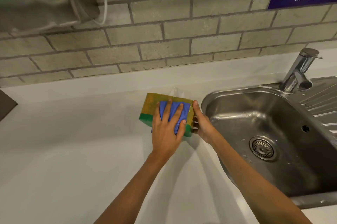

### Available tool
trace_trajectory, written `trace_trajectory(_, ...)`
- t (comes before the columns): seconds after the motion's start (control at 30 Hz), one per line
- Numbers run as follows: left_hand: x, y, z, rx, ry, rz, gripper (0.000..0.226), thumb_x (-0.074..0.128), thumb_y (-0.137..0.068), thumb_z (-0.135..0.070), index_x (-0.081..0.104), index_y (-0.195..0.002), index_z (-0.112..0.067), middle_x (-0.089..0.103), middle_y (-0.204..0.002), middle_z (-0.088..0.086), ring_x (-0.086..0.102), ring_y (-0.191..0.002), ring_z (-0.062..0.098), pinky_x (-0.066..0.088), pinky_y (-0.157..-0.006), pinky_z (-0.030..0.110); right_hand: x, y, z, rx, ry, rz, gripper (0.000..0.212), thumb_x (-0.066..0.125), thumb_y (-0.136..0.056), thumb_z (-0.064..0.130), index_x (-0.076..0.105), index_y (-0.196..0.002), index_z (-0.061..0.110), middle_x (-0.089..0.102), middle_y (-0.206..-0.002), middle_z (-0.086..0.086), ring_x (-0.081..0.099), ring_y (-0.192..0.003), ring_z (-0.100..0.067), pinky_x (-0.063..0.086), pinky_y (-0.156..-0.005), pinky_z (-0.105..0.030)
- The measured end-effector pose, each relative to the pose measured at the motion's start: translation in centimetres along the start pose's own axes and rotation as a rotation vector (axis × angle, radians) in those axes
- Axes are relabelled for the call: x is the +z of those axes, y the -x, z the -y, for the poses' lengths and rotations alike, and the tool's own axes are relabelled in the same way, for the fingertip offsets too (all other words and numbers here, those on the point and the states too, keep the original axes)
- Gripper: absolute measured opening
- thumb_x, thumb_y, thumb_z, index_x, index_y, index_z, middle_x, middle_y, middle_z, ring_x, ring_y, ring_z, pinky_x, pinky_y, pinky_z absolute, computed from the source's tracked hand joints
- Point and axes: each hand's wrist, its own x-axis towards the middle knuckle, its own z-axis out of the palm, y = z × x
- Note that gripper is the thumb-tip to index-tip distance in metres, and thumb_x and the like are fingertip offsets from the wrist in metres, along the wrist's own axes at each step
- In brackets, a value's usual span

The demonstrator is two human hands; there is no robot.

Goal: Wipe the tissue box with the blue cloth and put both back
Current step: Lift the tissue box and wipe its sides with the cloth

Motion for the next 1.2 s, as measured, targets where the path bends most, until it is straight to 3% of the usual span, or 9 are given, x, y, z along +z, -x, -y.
trace_trajectory(0.1, 0.3, -0.5, -1.6, -0.081, -0.009, -0.014, 0.052, 0.038, -0.088, -0.040, 0.056, -0.131, -0.017, 0.053, -0.138, 0.016, 0.044, -0.127, 0.048, 0.046, -0.095, 0.061, -0.1, 0.2, 0.3, 0.004, -0.001, 0.020, 0.088, 0.049, -0.054, 0.080, 0.064, -0.116, 0.019, 0.068, -0.105, -0.006, 0.062, -0.101, -0.025, 0.049, -0.092, -0.041)
trace_trajectory(0.23, 1.2, 0.4, -1.5, 0.107, -0.110, 0.035, 0.051, 0.040, -0.087, -0.040, 0.055, -0.131, -0.020, 0.054, -0.138, 0.015, 0.048, -0.125, 0.046, 0.045, -0.097, 0.059, -0.6, 0.2, 0.4, 0.020, 0.021, 0.029, 0.081, 0.046, -0.067, 0.076, 0.063, -0.118, 0.015, 0.068, -0.111, -0.011, 0.061, -0.107, -0.027, 0.048, -0.098, -0.044)
trace_trajectory(0.43, 1.5, 1.2, 1.4, 0.260, -0.055, 0.019, 0.054, 0.032, -0.094, -0.047, 0.052, -0.134, -0.017, 0.045, -0.143, 0.020, 0.032, -0.135, 0.045, 0.038, -0.103, 0.059, -0.6, 0.4, 1.4, 0.057, 0.100, 0.059, 0.094, 0.059, -0.046, 0.078, 0.064, -0.115, 0.015, 0.069, -0.101, -0.003, 0.062, -0.099, -0.022, 0.052, -0.086, -0.039)
trace_trajectory(0.57, 1.5, 1.5, 2.1, -0.256, 0.378, -0.127, 0.054, 0.030, -0.096, -0.044, 0.036, -0.142, -0.017, 0.017, -0.156, 0.019, 0.009, -0.145, 0.031, 0.024, -0.116, 0.051, 0.1, 0.4, 1.1, 0.036, 0.025, -0.008, 0.094, 0.067, -0.050, 0.070, 0.057, -0.121, 0.009, 0.065, -0.108, -0.003, 0.061, -0.101, -0.020, 0.053, -0.084, -0.042)
trace_trajectory(0.7, 1.3, -0.4, 1.3, -0.702, 0.671, -0.246, 0.051, 0.034, -0.100, -0.027, 0.020, -0.148, -0.018, 0.004, -0.158, 0.017, 0.019, -0.144, 0.028, 0.027, -0.110, 0.029, 1.9, 0.6, 1.1, -0.067, 0.037, -0.121, 0.114, 0.072, -0.028, 0.073, 0.055, -0.120, 0.007, 0.066, -0.113, -0.008, 0.063, -0.102, -0.021, 0.054, -0.089, -0.041)
trace_trajectory(0.8, 1.1, -0.7, 0.3, -0.746, 0.679, -0.191, 0.052, 0.032, -0.100, -0.027, 0.016, -0.149, -0.018, 0.005, -0.157, 0.017, 0.023, -0.142, 0.029, 0.029, -0.108, 0.028, 2.7, 0.4, 0.9, -0.149, 0.052, -0.234, 0.106, 0.080, -0.046, 0.059, 0.042, -0.129, 0.005, 0.061, -0.121, -0.007, 0.060, -0.105, -0.018, 0.053, -0.085, -0.028)
trace_trajectory(0.93, 1.8, 1.0, -1.5, -0.663, 0.624, -0.085, 0.054, 0.030, -0.100, -0.028, 0.011, -0.150, -0.020, 0.002, -0.159, 0.015, 0.013, -0.146, 0.030, 0.027, -0.116, 0.045, 3.1, 0.5, 0.6, -0.334, 0.068, -0.307, 0.104, 0.085, -0.043, 0.052, 0.040, -0.126, 0.009, 0.060, -0.119, -0.005, 0.061, -0.104, -0.014, 0.052, -0.082, -0.019)
trace_trajectory(1.07, 2.2, 1.8, -1.8, -0.657, 0.635, -0.009, 0.054, 0.028, -0.100, -0.031, 0.008, -0.149, -0.024, 0.002, -0.160, 0.008, -0.001, -0.148, 0.023, 0.014, -0.118, 0.035, 3.5, 0.9, -0.2, -0.463, 0.100, -0.340, 0.087, 0.085, -0.049, 0.046, 0.034, -0.116, 0.024, 0.049, -0.115, 0.001, 0.054, -0.103, -0.009, 0.045, -0.075, -0.006)
trace_trajectory(1.2, 1.5, 0.4, 0.0, -0.752, 0.773, -0.056, 0.049, 0.030, -0.100, -0.030, 0.024, -0.147, -0.018, 0.033, -0.149, 0.012, 0.029, -0.139, 0.028, 0.026, -0.116, 0.040, 3.8, 1.6, -1.4, -0.463, 0.005, -0.327, 0.064, 0.061, -0.083, 0.041, 0.028, -0.131, 0.016, 0.037, -0.133, -0.007, 0.046, -0.109, -0.011, 0.044, -0.069, 0.001)
